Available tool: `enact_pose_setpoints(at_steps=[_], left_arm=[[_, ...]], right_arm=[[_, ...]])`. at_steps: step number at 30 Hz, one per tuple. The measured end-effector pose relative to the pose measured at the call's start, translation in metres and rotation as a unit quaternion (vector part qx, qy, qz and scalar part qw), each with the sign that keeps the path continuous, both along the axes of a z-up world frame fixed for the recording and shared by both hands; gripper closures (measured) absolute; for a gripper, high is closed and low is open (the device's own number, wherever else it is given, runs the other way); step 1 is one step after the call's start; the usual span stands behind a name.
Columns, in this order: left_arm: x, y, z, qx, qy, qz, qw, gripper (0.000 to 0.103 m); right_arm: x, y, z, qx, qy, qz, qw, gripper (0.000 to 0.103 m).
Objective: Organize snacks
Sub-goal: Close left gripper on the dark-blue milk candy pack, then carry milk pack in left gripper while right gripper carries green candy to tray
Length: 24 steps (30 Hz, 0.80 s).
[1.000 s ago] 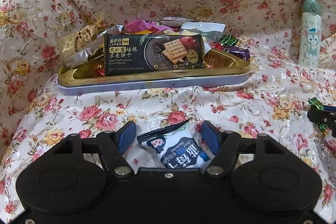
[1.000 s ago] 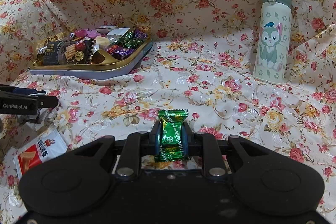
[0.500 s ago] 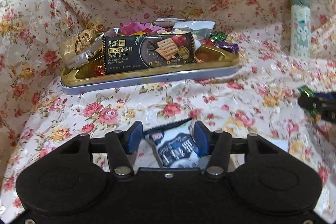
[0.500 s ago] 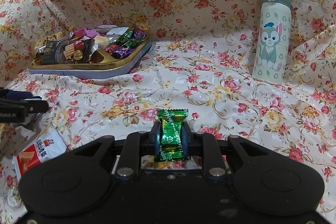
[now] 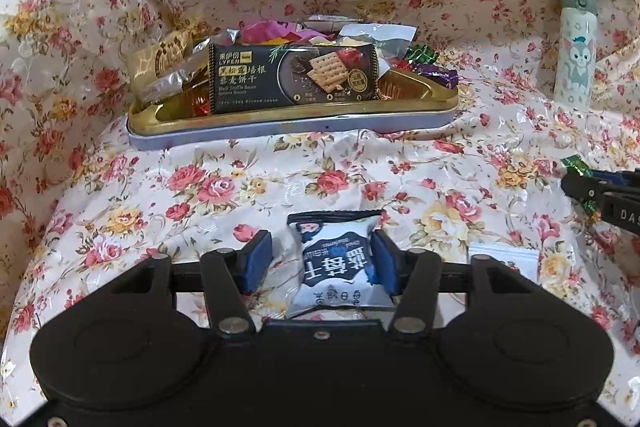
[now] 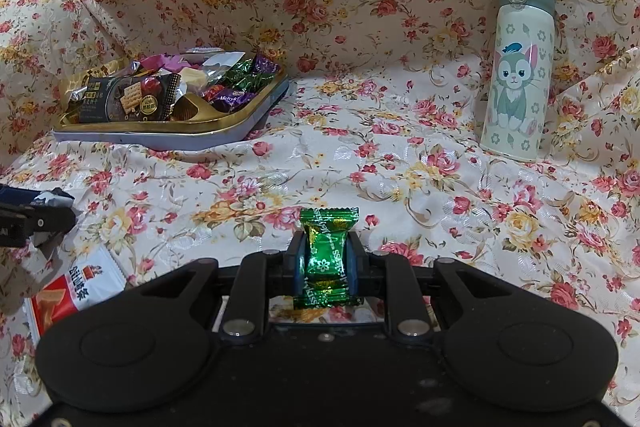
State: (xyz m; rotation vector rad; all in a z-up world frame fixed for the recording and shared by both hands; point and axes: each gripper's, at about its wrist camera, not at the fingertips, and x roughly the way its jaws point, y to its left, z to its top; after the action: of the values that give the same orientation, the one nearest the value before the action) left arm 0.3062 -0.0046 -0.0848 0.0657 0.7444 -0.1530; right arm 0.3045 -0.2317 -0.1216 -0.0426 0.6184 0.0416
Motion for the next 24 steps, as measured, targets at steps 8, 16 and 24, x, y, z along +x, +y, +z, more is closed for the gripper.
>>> enact_pose_setpoints(at_steps=[8,16,24], left_arm=[[0.013,-0.010,-0.001,0.004,-0.015,0.004,0.9999,0.059],[0.014,-0.011,-0.003,0.010,-0.020,0.004,0.9997,0.059],[0.019,-0.012,0.011,0.026,-0.006,0.016,0.9995,0.060]], right_arm=[[0.000,0.000,0.000,0.000,0.000,-0.001,1.000,0.082],[0.000,0.000,0.000,-0.002,0.000,-0.001,1.000,0.082],[0.001,0.008,0.003,-0.032,0.006,0.000,0.999,0.083]])
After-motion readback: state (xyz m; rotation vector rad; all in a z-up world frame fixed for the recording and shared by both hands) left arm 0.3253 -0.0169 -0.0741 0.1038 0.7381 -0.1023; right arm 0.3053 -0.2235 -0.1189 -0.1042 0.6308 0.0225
